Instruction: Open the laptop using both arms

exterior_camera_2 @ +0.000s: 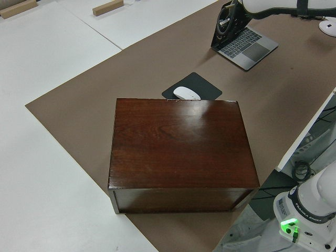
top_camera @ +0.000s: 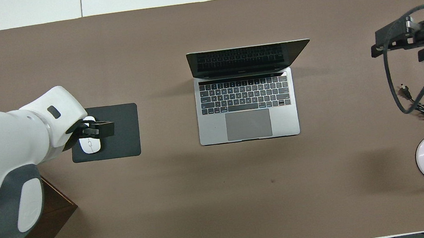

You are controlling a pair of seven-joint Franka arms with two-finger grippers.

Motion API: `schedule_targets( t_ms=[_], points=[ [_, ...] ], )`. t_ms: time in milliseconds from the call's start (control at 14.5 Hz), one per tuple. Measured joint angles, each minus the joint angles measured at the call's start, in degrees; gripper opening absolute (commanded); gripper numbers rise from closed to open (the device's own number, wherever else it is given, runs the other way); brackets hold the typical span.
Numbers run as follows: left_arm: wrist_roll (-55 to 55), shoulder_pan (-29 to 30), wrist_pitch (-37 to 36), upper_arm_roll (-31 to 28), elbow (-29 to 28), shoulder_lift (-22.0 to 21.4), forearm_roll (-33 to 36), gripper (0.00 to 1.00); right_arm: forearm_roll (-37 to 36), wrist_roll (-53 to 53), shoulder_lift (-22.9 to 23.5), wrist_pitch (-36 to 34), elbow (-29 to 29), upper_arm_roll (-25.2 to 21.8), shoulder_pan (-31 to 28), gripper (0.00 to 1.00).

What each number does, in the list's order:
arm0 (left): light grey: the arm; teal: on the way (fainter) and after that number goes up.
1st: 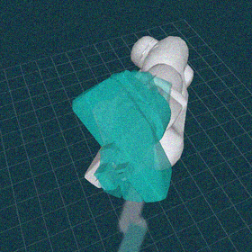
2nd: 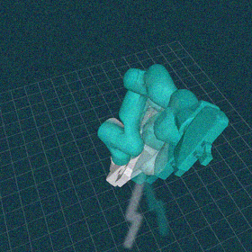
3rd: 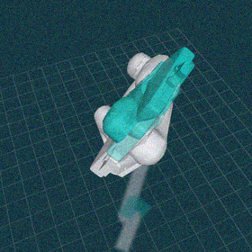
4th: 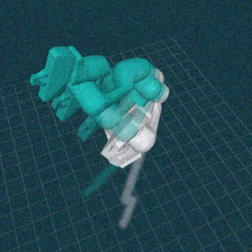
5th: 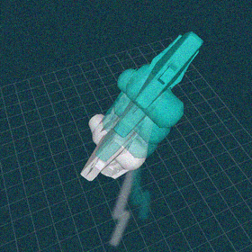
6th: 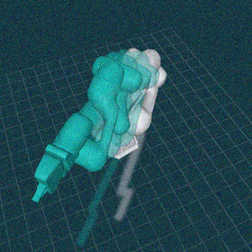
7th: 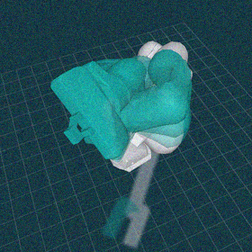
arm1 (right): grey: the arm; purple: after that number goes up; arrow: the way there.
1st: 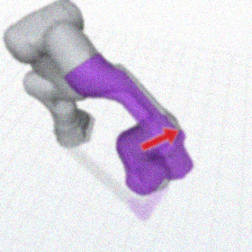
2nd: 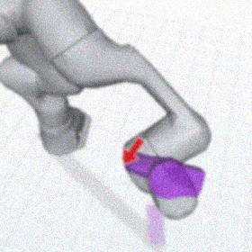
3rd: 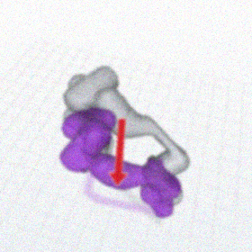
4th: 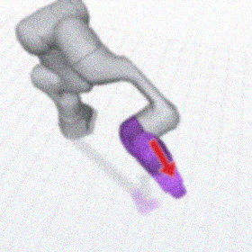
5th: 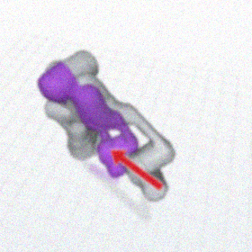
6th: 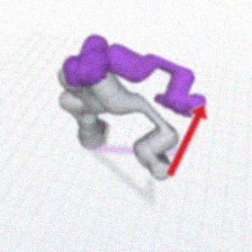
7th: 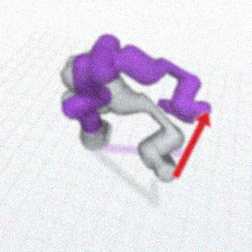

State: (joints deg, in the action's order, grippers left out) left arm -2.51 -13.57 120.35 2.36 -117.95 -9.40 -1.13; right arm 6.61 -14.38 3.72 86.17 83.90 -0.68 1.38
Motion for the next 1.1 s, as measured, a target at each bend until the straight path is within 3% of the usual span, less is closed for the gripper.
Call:
schedule_targets(
  t_ms=[344, 482, 757, 1101],
  points=[
    [0.07, 8.28, -7.79, -0.37, 5.60, -0.31, 0.00, 1.00, -2.82, 0.11, -6.66, 7.56, 14.66, -0.07, -3.90, 1.00],
    [0.07, 10.21, -11.19, -0.40, 8.36, -0.30, 0.00, 1.00, -3.51, 1.98, -8.28, 9.41, 17.68, -0.07, -5.51, 1.00],
    [0.07, 10.86, -17.51, -0.26, 12.95, 0.32, 0.00, 1.00, -3.76, 10.19, -9.07, 11.21, 18.48, -0.11, -8.69, 1.00],
    [0.05, 11.05, -25.21, -0.30, 20.98, 3.64, 0.11, 1.00, -5.87, 12.80, -9.32, 11.70, 17.75, 0.32, -8.82, 1.00]
  ],
)
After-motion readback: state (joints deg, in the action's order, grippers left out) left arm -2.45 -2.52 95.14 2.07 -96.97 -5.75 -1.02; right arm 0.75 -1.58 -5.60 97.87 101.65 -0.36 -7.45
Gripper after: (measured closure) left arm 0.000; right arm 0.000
